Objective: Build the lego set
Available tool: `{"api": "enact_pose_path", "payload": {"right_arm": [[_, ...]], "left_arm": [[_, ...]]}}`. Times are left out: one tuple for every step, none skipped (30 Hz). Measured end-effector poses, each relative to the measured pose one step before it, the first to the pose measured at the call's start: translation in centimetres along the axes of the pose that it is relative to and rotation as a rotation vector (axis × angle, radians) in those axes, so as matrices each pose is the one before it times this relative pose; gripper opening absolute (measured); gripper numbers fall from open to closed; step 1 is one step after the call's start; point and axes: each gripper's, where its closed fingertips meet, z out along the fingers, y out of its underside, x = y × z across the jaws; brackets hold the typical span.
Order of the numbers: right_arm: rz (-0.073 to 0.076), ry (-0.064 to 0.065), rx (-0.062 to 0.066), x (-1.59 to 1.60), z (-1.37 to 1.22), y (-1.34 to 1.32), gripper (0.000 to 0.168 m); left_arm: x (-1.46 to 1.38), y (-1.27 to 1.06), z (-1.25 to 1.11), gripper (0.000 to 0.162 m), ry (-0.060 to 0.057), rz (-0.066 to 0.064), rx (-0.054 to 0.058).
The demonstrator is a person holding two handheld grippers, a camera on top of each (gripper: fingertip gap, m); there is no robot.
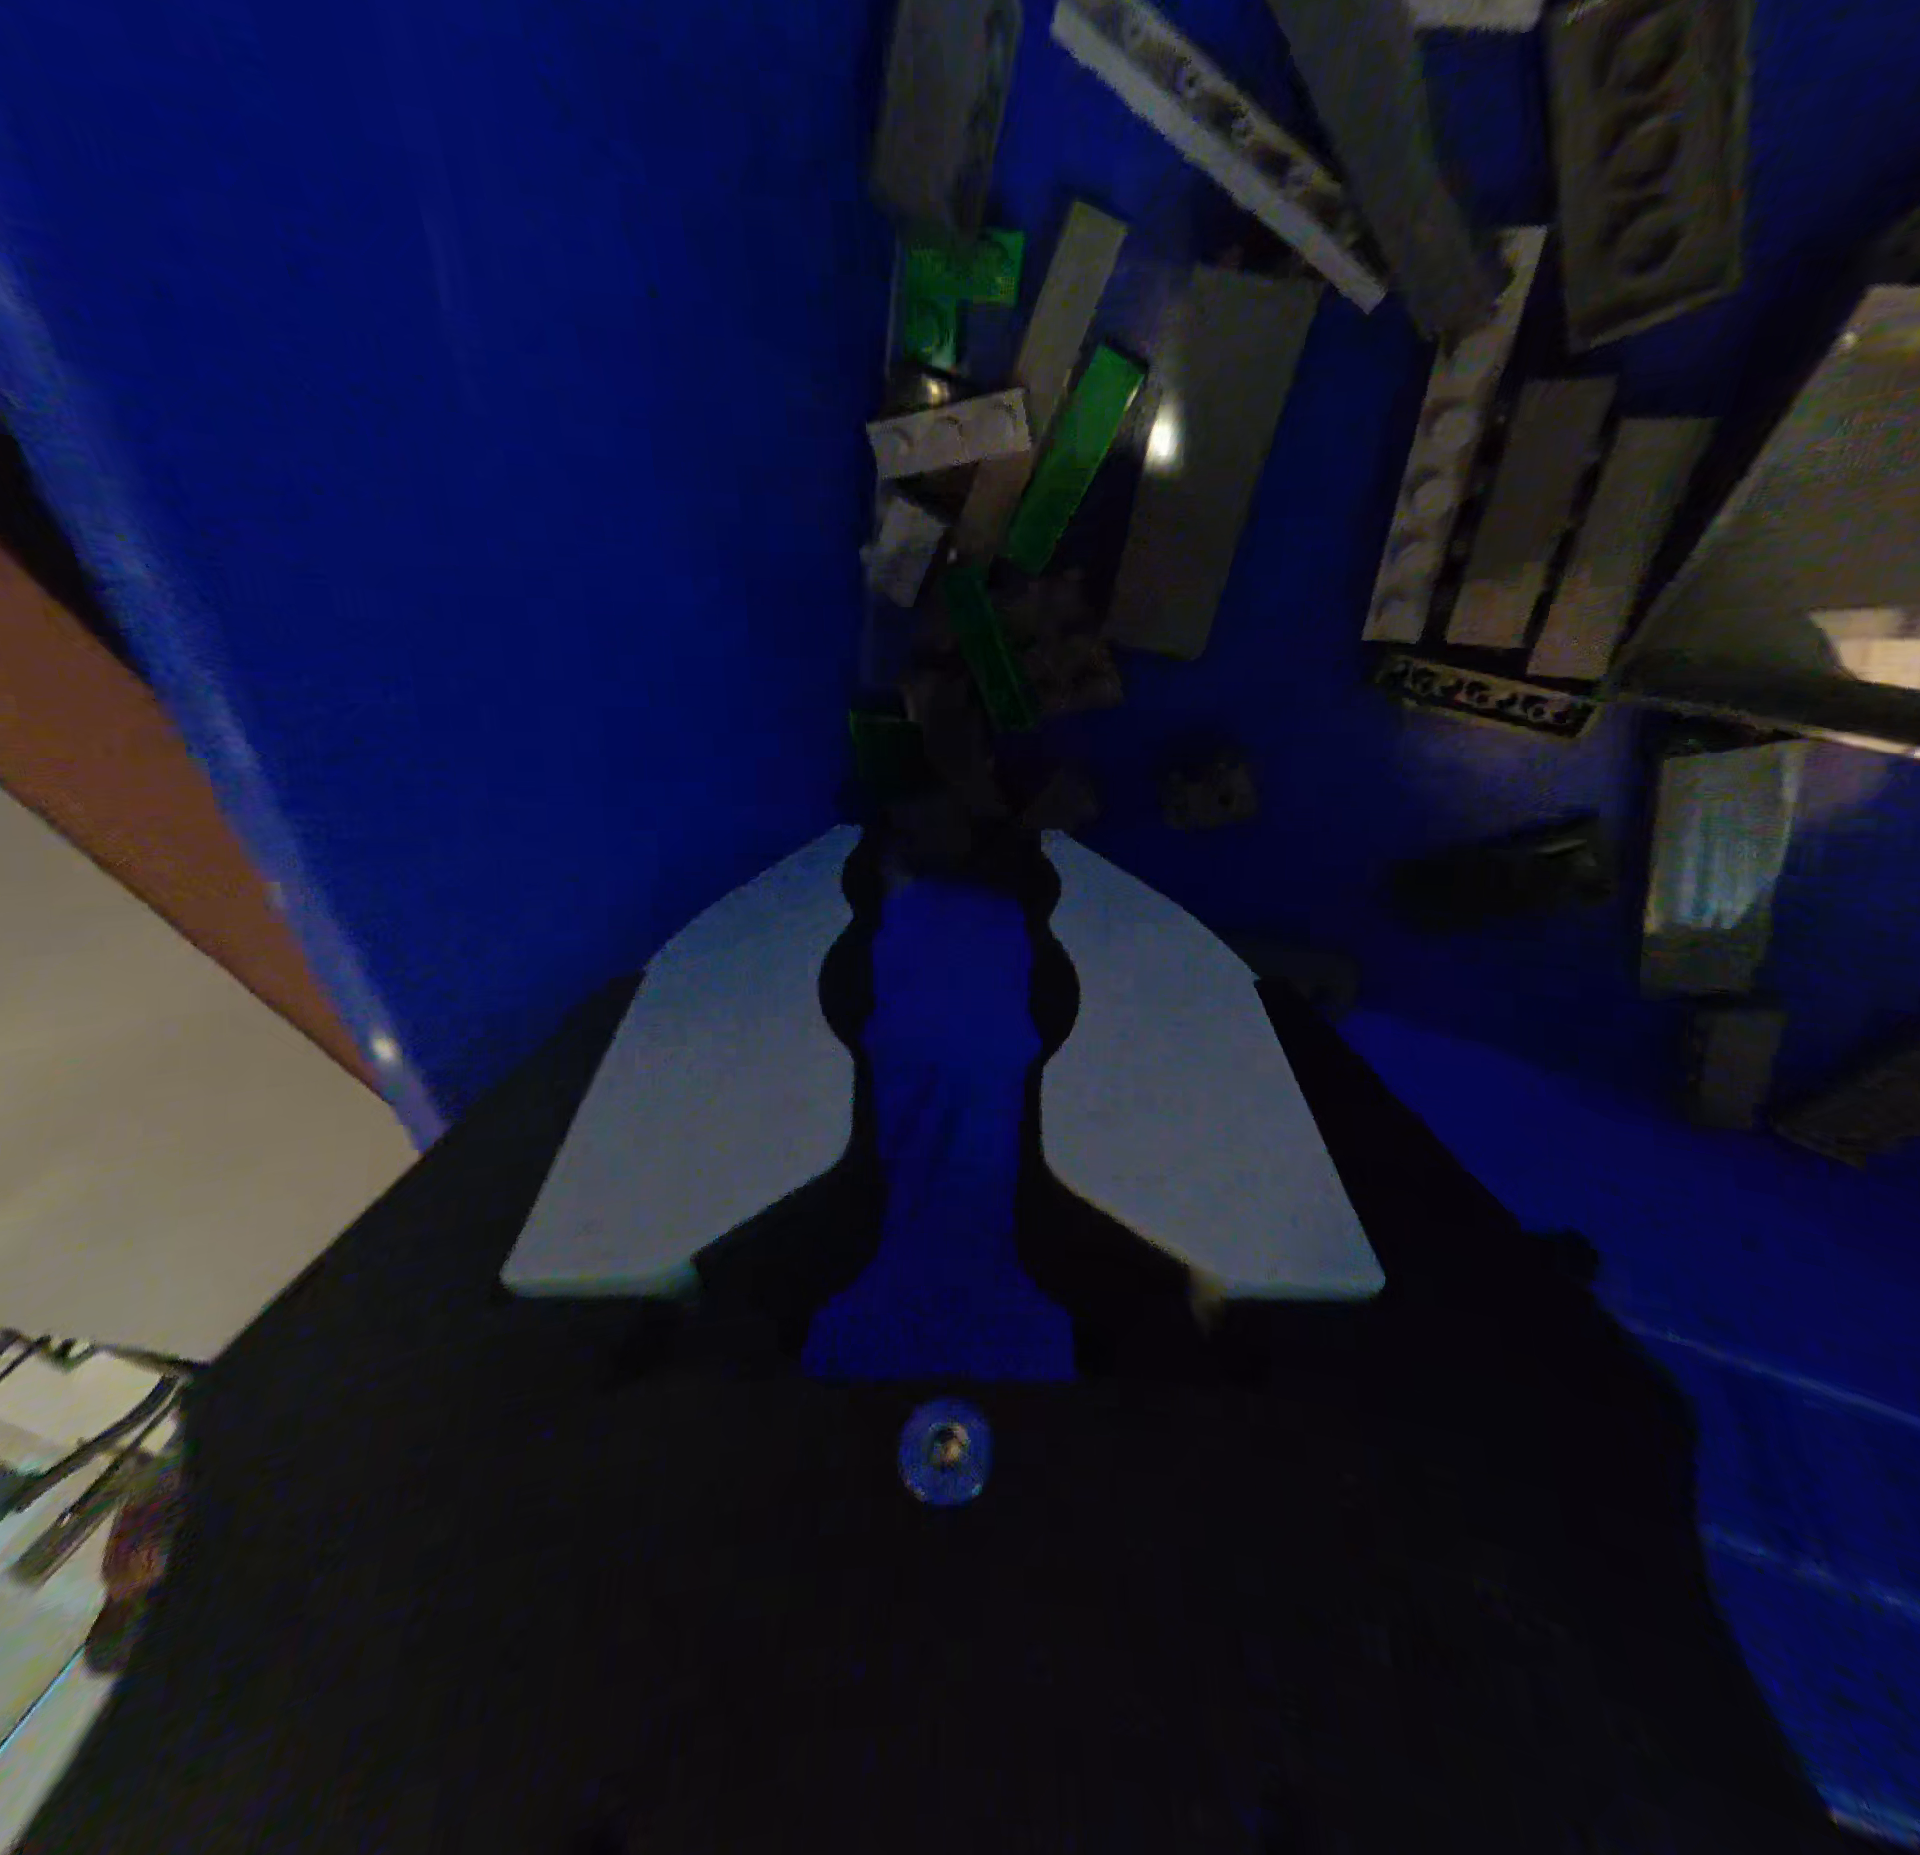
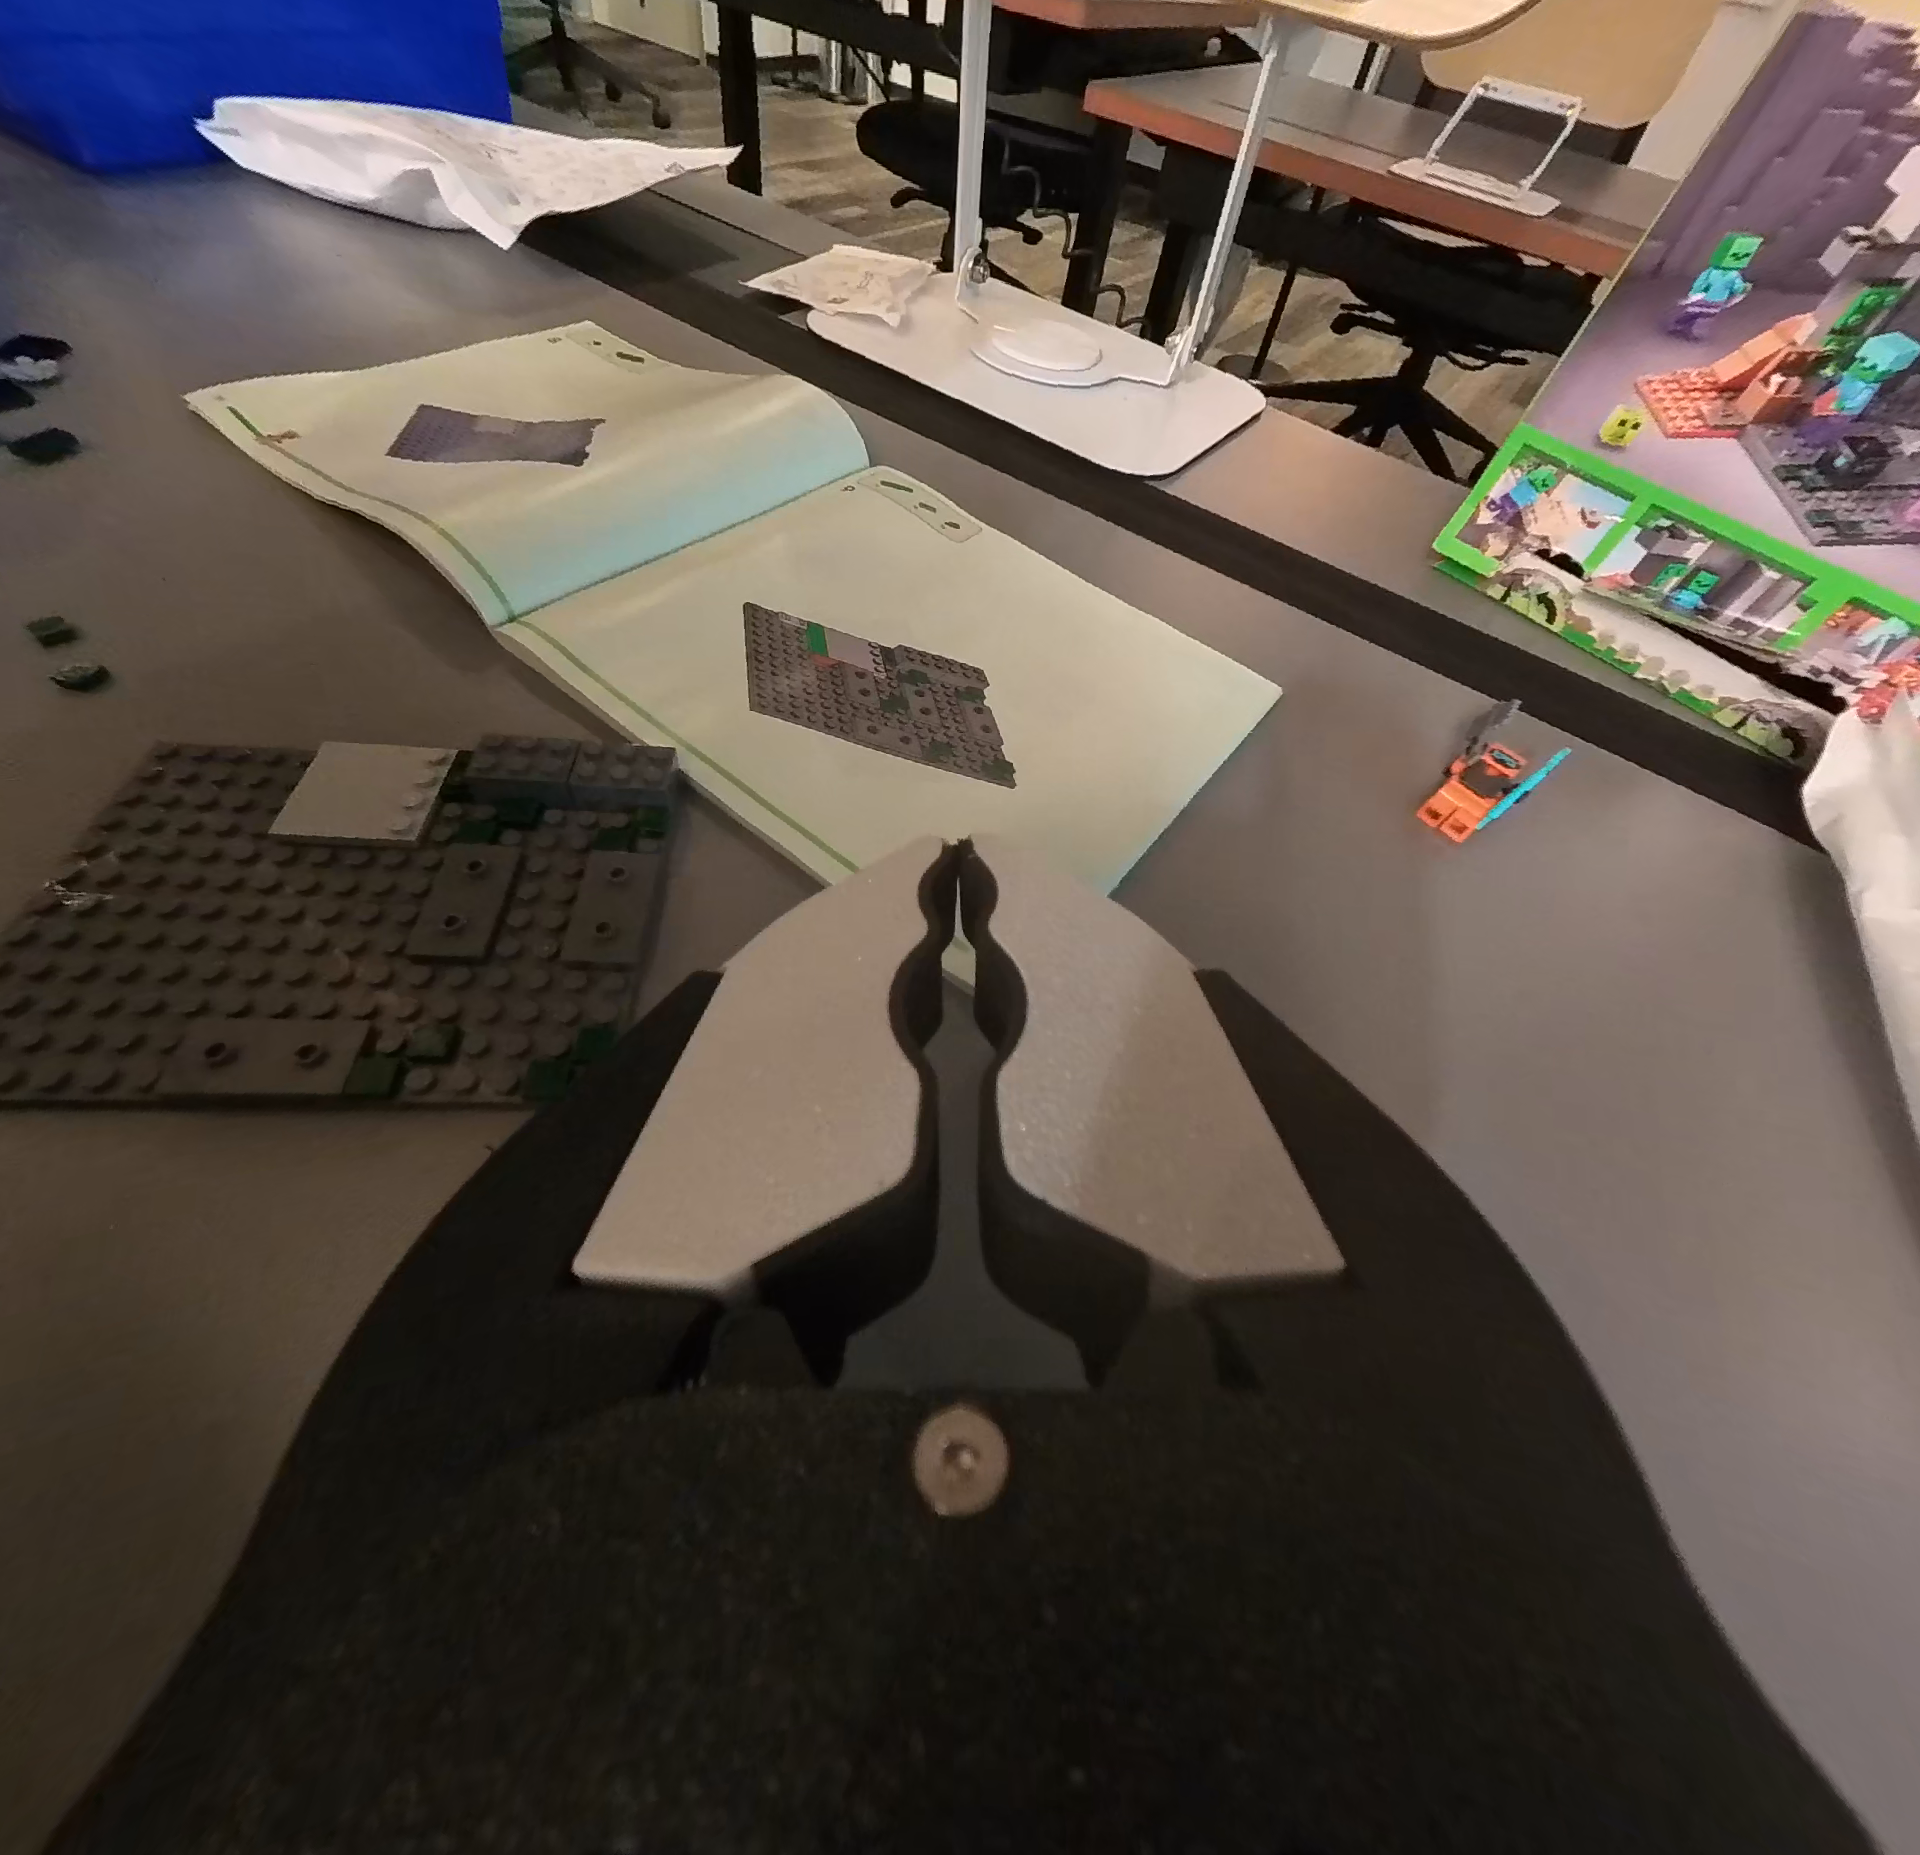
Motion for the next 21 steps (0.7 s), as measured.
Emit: {"api": "enact_pose_path", "payload": {"right_arm": [[0.0013,-0.0005,0.0007,0.015,-0.024,0.005,0.000],[0.0015,-0.0010,0.0002,0.007,-0.028,0.011,0.000],[0.0017,-0.0014,-0.0003,-0.003,-0.007,0.020,0.000],[0.0020,-0.0018,-0.0001,-0.005,0.015,0.022,0.000],[0.0026,-0.0027,0.0001,-0.021,0.016,0.019,0.000],[0.0031,-0.0033,-0.0002,-0.039,0.026,0.018,0.000],[0.0022,-0.0029,-0.0005,-0.032,0.036,0.017,0.000],[0.0003,-0.0016,-0.0009,-0.028,0.021,0.023,0.000],[-0.0007,-0.0007,-0.0011,-0.015,0.002,0.031,0.000],[-0.0001,-0.0002,-0.0006,0.003,-0.013,0.021,0.000],[0.0011,-0.0001,0.0001,0.015,-0.017,0.008,0.000],[0.0018,0.0003,0.0006,0.032,-0.032,-0.001,0.000],[0.0022,0.0009,0.0010,0.048,-0.020,0.003,0.000],[0.0027,0.0004,0.0007,0.052,-0.016,0.006,0.000],[0.0034,-0.0008,0.0005,0.023,-0.002,0.013,0.000],[0.0038,-0.0021,0.0006,0.001,0.019,0.004,0.000],[0.0030,-0.0024,0.0001,-0.012,0.031,0.003,0.000],[0.0010,-0.0019,-0.0003,-0.024,0.031,0.014,0.000],[-0.0005,-0.0016,-0.0007,-0.036,0.037,0.014,0.000],[-0.0008,-0.0015,-0.0011,-0.036,0.026,0.021,0.000],[-0.0004,-0.0015,-0.0006,-0.029,0.023,0.008,0.000]], "left_arm": [[-0.007,0.132,0.224,0.027,-0.0061,0.0022,-0.0304],[-0.013,0.096,0.150,0.028,-0.0037,0.0024,-0.0258],[0.083,0.120,0.164,0.030,0.0052,0.0012,-0.0252],[0.157,0.085,0.161,0.031,0.0125,0.0052,-0.0230],[0.167,0.102,0.187,0.032,0.0165,0.0058,-0.0245],[0.079,0.101,0.196,0.034,0.0140,0.0005,-0.0265],[-0.025,0.073,0.199,0.035,0.0059,0.0050,-0.0291],[0.071,-0.066,0.158,0.035,0.0088,0.0124,-0.0193],[0.274,-0.121,0.141,0.033,0.0237,0.0100,-0.0150],[0.139,0.027,0.029,0.031,0.0189,0.0074,-0.0210],[0.061,-0.033,0.009,0.029,0.0112,0.0126,-0.0089],[0.153,-0.054,0.013,0.025,0.0161,0.0129,-0.0064],[0.186,-0.021,0.016,0.022,0.0188,0.0080,-0.0023],[0.008,-0.018,-0.012,0.021,0.0038,0.0131,0.0036],[0.047,-0.084,-0.024,0.020,0.0054,0.0128,0.0111],[0.177,-0.153,-0.067,0.017,0.0139,0.0059,0.0185],[0.377,-0.320,-0.144,0.013,0.0282,-0.0058,0.0335],[0.667,-0.454,-0.220,0.013,0.0407,-0.0009,0.0434],[0.735,-0.339,-0.251,0.013,0.0321,0.0168,0.0377],[0.528,-0.176,-0.257,0.013,0.0087,0.0179,0.0246],[0.519,-0.128,-0.285,0.013,0.0079,0.0136,0.0212]]}}
